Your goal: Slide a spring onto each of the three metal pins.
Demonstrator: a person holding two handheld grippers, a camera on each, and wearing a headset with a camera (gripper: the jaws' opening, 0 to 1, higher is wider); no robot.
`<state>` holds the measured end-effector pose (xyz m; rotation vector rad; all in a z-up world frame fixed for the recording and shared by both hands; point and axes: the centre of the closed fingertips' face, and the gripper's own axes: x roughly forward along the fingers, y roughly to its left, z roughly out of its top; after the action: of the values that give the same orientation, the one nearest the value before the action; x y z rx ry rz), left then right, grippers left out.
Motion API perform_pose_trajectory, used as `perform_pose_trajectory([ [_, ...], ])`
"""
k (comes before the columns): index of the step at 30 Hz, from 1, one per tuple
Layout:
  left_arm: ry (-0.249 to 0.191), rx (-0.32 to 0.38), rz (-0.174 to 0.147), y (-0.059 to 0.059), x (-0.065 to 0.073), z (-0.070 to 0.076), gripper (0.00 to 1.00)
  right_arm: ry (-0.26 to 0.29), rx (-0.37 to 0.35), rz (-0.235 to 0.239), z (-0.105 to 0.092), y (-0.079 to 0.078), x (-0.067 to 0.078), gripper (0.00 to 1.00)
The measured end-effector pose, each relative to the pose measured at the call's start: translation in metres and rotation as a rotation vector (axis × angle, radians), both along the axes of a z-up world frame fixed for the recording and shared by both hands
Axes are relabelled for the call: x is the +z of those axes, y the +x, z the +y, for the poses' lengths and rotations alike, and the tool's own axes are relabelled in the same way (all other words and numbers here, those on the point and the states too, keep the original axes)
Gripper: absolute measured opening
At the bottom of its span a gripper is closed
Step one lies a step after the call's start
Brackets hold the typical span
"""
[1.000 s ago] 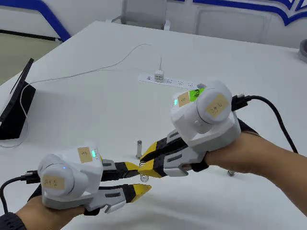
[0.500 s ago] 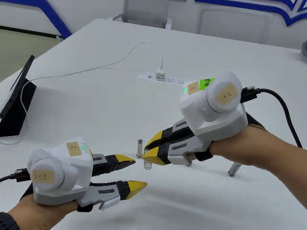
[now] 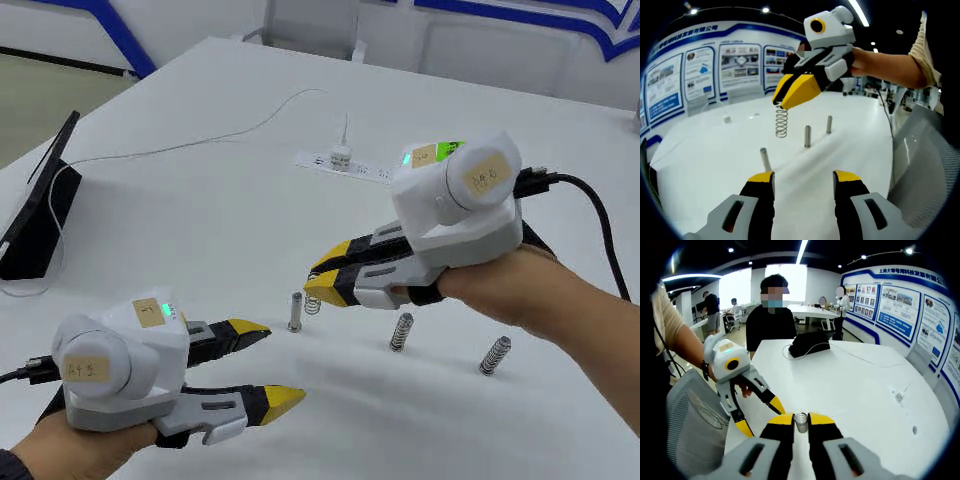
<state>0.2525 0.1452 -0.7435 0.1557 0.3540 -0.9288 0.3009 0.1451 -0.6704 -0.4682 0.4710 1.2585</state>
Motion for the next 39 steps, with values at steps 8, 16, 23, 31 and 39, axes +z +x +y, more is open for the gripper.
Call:
perform_pose_trajectory([
  [8,-0.005,0.009,0.011,-0.001,-0.003,0.001,0.5,0.017,-0.037,0.005,0.008,0.013,-0.003,0.11],
  [16,-0.004,0.014,0.016,0.0,-0.004,0.003,0.52,0.016,-0.056,0.01,0.013,0.021,-0.012,0.11],
  [23,-0.008,0.019,0.018,0.001,-0.004,0.004,0.55,0.014,-0.07,0.027,0.015,0.029,-0.022,0.11],
  [31,-0.011,0.026,0.024,0.002,-0.007,0.006,0.55,0.01,-0.082,0.046,0.014,0.032,-0.03,0.11],
  [39,-0.01,0.025,0.026,0.003,-0.007,0.007,0.55,0.01,-0.087,0.058,0.014,0.033,-0.035,0.12],
])
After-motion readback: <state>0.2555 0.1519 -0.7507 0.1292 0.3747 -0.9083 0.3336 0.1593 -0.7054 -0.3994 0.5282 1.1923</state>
